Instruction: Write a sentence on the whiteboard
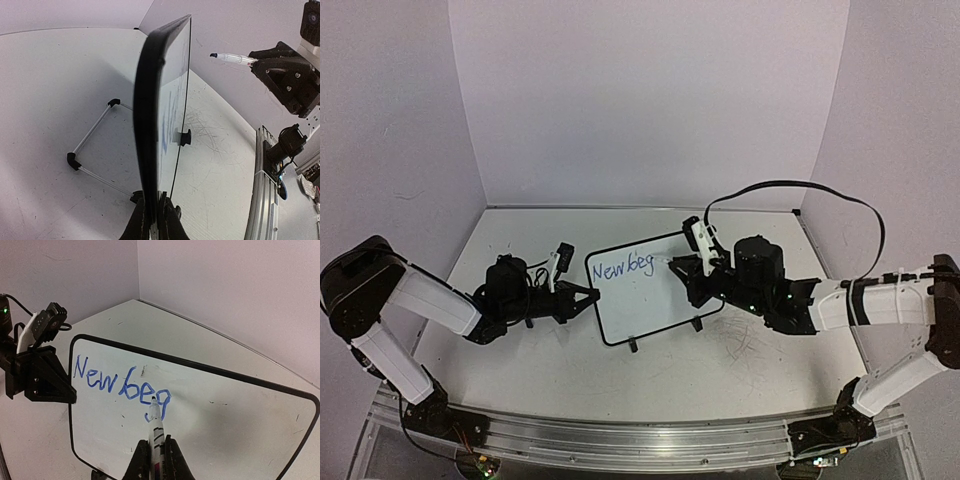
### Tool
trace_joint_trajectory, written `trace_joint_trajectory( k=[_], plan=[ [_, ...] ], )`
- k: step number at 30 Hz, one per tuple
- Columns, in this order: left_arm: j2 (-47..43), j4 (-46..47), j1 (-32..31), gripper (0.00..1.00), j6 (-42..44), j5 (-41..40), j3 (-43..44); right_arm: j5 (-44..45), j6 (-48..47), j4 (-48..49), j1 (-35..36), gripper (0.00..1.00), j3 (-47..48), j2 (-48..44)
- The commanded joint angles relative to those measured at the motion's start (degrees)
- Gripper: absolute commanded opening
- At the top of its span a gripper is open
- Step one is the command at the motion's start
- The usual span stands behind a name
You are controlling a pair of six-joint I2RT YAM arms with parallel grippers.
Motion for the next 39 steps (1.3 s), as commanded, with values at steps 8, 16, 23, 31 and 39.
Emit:
trace_joint_trajectory(
  k=[8,16,23,31,39],
  plan=[
    [-0.17,-6.15,0.19,0.0,1.95,-2.76,-1.44,4.71,-0.43,1.79,0.31,0.0,2.01,1.14],
    [0.03,-6.15,0.13,0.0,1.87,-2.38,-1.37,4.45,-0.19,1.82,0.33,0.0,3.42,2.68],
    [0.07,-6.14,0.15,0.0,1.89,-2.25,-1.27,6.72,0.26,2.92,0.36,0.0,4.22,3.28],
    [0.13,-6.14,0.14,0.0,1.99,-2.14,-1.19,6.46,0.41,3.07,0.36,0.0,5.76,4.91],
    [0.02,-6.13,0.11,0.0,1.99,-2.28,-1.27,8.81,2.05,1.75,0.38,0.0,4.96,5.23]
  ],
)
